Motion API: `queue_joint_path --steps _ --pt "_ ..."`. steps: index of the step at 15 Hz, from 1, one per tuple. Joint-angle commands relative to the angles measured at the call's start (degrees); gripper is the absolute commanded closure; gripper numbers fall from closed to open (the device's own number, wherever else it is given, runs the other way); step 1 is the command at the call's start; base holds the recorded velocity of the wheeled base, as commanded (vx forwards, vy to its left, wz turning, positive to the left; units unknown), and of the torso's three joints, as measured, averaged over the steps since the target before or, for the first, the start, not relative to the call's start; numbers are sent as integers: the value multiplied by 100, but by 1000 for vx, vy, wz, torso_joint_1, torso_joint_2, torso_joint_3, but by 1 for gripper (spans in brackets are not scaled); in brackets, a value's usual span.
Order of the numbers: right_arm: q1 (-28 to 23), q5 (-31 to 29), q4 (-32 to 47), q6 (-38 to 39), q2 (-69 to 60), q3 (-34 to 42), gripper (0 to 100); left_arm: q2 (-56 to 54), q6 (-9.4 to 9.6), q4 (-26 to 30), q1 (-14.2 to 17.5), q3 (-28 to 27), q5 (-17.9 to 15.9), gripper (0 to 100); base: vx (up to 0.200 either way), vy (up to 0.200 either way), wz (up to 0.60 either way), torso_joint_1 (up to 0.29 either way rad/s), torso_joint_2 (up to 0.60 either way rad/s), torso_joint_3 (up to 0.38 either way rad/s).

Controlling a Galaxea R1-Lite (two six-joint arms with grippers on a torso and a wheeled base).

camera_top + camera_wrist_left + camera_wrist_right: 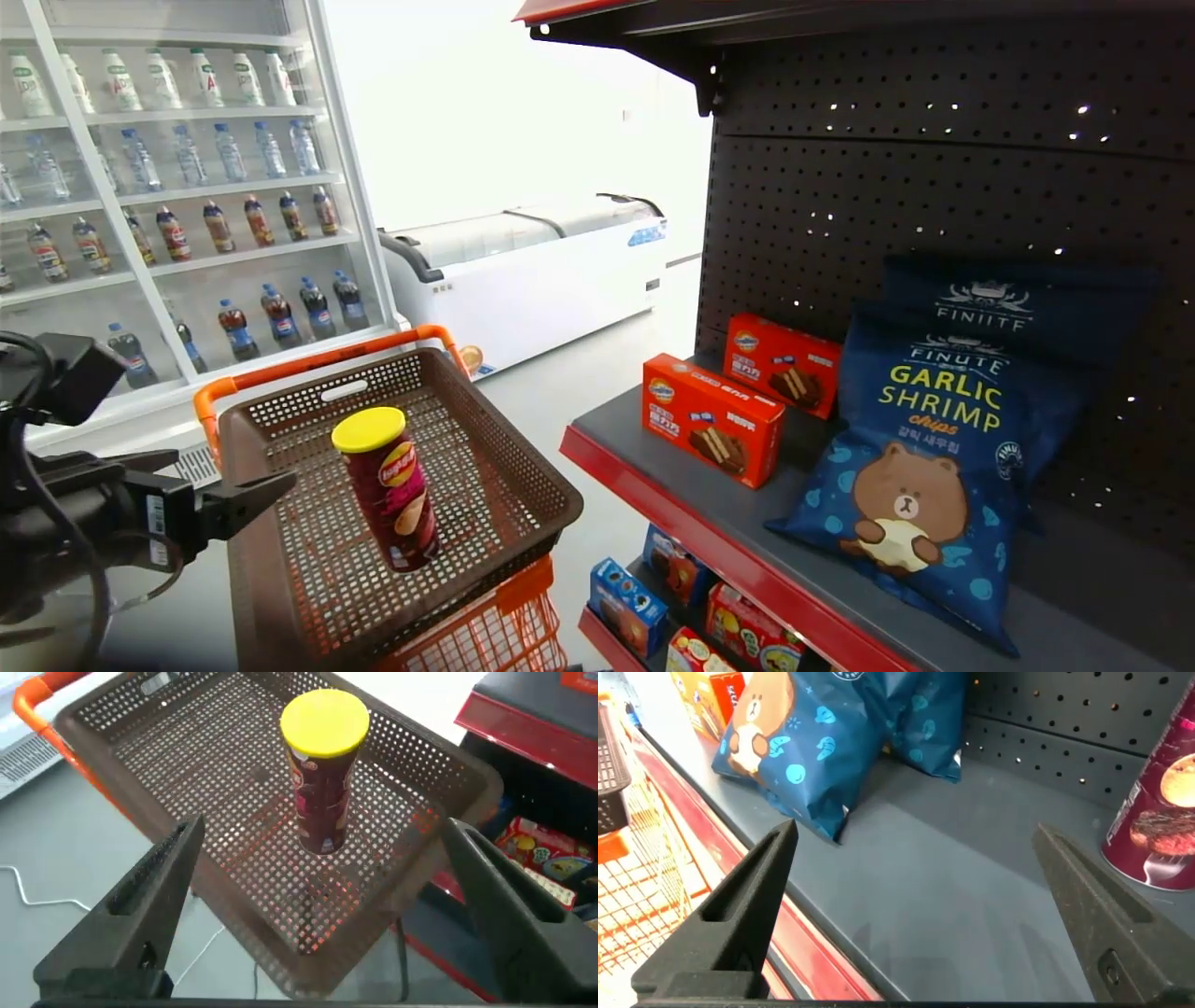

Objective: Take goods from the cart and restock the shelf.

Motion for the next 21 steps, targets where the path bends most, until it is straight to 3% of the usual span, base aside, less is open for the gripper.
queue_joint_path --steps 1,3,14,21 --pt "1 -6 -1 -3 8 0 0 984 -7 -476 7 87 -81 0 0 0 0 0 0 0" --pt "1 3 -1 -3 8 0 0 1467 11 -837 -37 96 -239 0 0 0 0 0 0 0" --pt "1 3 -1 -3 8 0 0 3471 11 -2902 -213 148 -213 0 0 0 0 0 0 0" --pt "1 3 -1 -3 8 0 0 4535 11 -5038 -433 764 -195 0 0 0 0 0 0 0"
